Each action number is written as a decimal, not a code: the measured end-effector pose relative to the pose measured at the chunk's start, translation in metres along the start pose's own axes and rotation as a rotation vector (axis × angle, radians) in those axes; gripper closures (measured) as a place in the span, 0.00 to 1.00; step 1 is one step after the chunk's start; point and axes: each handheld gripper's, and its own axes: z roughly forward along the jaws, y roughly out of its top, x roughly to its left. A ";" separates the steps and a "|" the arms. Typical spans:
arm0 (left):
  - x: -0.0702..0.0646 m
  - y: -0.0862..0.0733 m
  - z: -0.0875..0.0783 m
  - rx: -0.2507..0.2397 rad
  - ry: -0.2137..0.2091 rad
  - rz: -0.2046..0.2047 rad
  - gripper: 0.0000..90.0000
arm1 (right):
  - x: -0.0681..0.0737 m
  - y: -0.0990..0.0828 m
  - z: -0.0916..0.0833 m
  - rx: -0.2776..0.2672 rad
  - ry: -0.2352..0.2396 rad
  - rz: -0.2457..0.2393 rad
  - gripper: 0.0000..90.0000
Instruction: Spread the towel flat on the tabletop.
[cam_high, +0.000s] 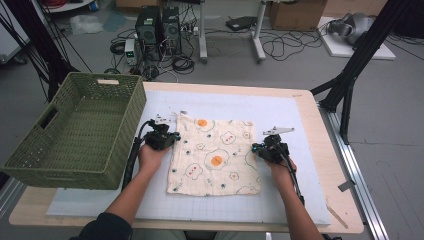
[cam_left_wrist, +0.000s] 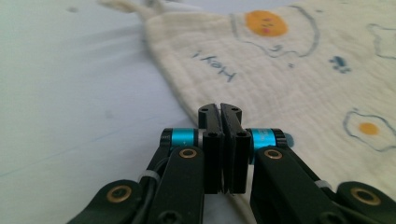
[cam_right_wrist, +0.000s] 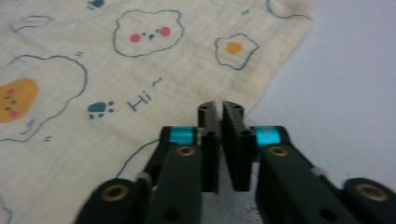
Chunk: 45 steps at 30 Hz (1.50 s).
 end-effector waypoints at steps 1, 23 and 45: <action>0.000 0.000 -0.001 -0.001 0.043 -0.003 0.97 | 0.000 0.000 0.000 0.000 0.000 0.000 0.98; 0.005 -0.010 -0.044 -0.172 -0.179 -0.008 0.39 | 0.001 -0.015 -0.044 -0.167 -0.003 -0.062 0.35; 0.001 -0.027 -0.077 -0.280 -0.237 -0.008 0.25 | -0.008 -0.021 -0.077 -0.278 -0.018 -0.046 0.13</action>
